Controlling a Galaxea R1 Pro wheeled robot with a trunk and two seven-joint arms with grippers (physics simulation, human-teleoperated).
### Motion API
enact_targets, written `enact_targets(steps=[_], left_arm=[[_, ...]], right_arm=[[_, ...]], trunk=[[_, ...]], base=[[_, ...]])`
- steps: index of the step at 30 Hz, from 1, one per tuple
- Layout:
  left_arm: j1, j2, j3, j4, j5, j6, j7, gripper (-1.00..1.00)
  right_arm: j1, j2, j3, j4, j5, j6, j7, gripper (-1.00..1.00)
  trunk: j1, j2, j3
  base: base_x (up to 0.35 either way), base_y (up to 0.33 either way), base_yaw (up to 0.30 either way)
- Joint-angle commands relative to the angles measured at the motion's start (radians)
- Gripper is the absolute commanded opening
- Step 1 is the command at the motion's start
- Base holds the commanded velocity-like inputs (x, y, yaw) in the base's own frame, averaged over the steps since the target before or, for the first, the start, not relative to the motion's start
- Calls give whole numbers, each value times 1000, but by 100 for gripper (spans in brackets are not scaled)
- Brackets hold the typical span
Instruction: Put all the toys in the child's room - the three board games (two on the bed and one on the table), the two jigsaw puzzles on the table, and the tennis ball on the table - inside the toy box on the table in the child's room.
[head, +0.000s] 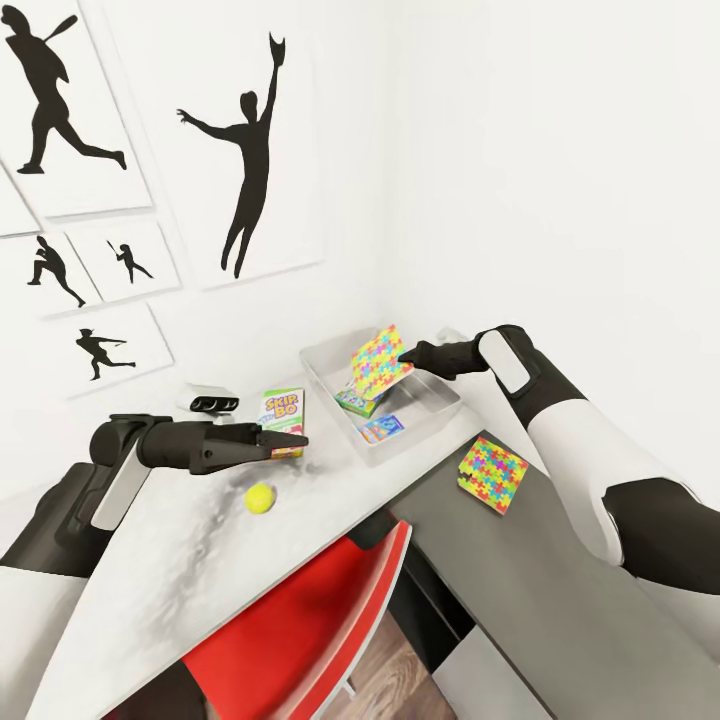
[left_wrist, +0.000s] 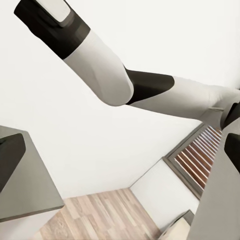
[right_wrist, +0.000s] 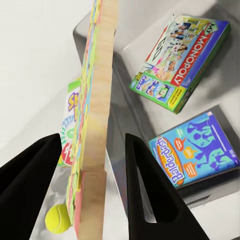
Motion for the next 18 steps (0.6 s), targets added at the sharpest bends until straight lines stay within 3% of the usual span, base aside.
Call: enact_targets(steps=[1,18], left_arm=[[-1,1,-2,0,2,11,-3,100],[-1,-2,-5,-1,3,10,-3,100]], right_arm=[[-1,-1,4,0,9,2,9,-100],[-8,-6,3,0,10,2,8,-100]], trunk=[[1,-2,-2],[1,-2,-26]], base=[[0,0,0],[0,0,0]])
